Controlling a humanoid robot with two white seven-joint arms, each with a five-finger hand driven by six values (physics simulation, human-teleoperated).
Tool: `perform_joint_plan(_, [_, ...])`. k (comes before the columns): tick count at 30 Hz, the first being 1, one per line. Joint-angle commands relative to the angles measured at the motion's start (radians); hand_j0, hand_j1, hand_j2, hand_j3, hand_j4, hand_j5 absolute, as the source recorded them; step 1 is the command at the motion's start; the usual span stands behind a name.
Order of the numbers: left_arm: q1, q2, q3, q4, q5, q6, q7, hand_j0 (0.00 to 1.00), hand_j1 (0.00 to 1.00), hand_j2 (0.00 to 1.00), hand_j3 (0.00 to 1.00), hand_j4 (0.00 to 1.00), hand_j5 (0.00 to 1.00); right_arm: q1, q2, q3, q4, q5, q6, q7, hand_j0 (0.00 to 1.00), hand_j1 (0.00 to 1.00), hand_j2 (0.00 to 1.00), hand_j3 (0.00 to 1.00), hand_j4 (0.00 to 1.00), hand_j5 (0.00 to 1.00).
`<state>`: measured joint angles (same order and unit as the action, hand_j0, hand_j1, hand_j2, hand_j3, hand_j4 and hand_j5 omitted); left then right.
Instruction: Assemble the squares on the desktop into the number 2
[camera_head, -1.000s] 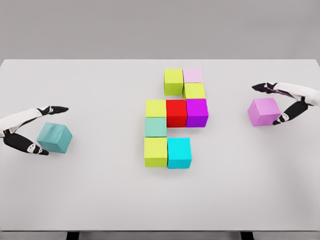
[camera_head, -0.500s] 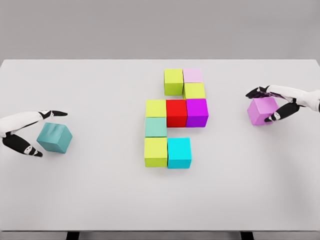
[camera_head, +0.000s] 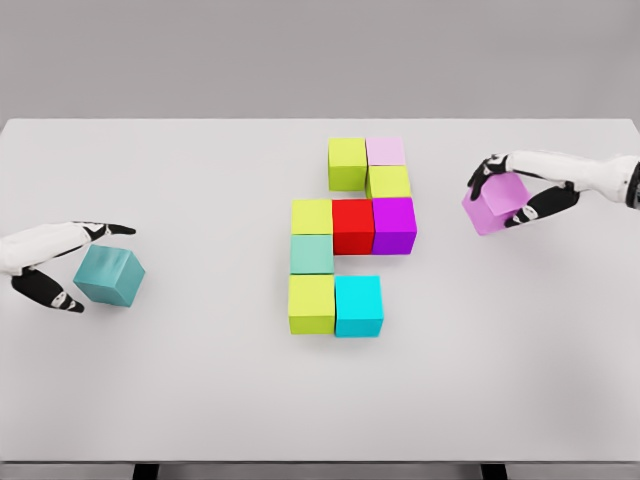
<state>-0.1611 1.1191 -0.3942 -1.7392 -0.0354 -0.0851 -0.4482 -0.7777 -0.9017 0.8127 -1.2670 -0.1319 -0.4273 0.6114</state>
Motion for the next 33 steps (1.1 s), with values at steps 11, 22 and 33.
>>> perform_joint_plan(11, [-0.011, -0.084, -0.005, 0.000, -0.103, 0.073, 0.000, 1.00, 1.00, 1.00, 1.00, 1.00, 1.00, 0.084, -0.241, 0.011, -0.477, 0.043, -0.184, -0.001, 0.45, 0.45, 0.45, 0.45, 0.45, 0.45])
perform_joint_plan(22, [-0.011, -0.084, -0.025, 0.006, -0.126, 0.105, 0.000, 0.92, 0.92, 0.92, 0.92, 0.92, 0.92, 0.101, -0.161, 0.108, -0.486, 0.124, -0.184, -0.001, 0.48, 0.48, 0.48, 0.48, 0.48, 0.48])
perform_joint_plan(33, [-0.006, -0.094, -0.034, 0.007, -0.115, 0.131, 0.002, 0.63, 0.63, 0.63, 0.63, 0.63, 0.63, 0.038, -0.103, 0.143, -0.486, 0.189, -0.184, -0.001, 0.53, 0.53, 0.53, 0.53, 0.53, 0.53])
